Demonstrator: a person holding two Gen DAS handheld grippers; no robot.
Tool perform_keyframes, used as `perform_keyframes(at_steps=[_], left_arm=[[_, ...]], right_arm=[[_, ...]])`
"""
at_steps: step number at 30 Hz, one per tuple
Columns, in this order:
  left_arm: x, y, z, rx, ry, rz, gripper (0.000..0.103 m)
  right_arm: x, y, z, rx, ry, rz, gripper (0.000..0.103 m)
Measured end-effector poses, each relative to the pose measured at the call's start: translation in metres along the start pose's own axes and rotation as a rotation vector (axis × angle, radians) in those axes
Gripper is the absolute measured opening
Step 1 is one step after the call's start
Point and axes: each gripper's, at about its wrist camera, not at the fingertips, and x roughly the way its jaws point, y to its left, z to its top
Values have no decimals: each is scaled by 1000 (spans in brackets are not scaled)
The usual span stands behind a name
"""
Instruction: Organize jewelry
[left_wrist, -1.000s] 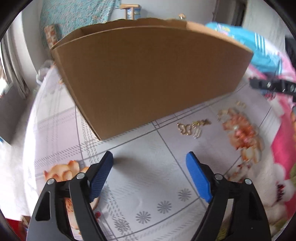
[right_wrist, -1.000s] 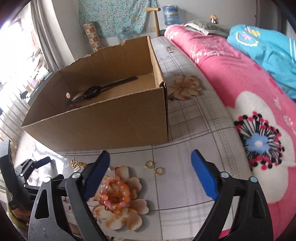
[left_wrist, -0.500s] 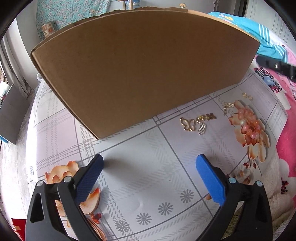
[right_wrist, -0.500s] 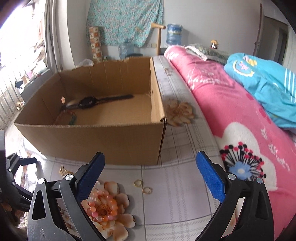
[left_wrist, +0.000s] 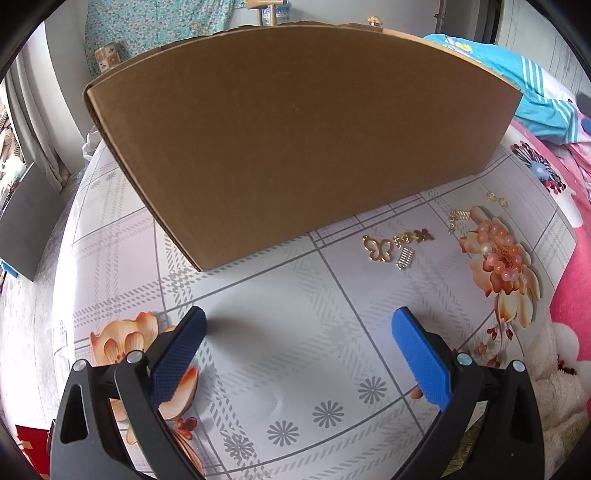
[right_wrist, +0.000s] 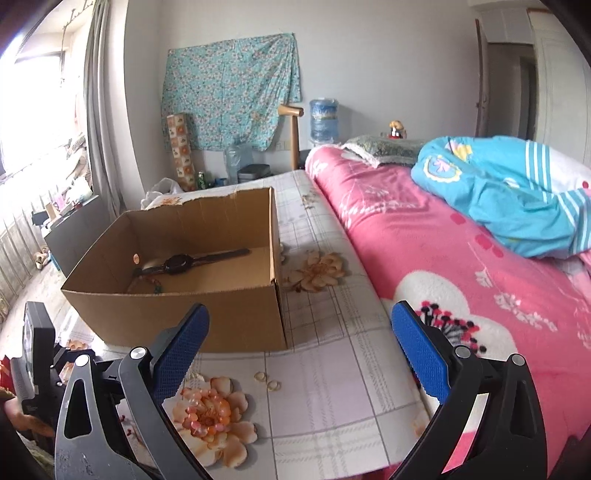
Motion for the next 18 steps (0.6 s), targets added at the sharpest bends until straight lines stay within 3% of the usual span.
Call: perform_keyframes(at_steps=[5,11,16,18], left_arm=[[-3,4,-7,-25,-14,15,99],[-5,4,-13,-18,-49,9,99],[-12,-3,-19,-13,-93,14,88],[-20,-4,-20,-41,-114,-17,83]], right_arm=[[11,-4,-21,55,101,79,95],[25,-6,-45,180,144,181,78],[29,0,-54,237,160,279,65],[26,7,-54,225,160,311,64]])
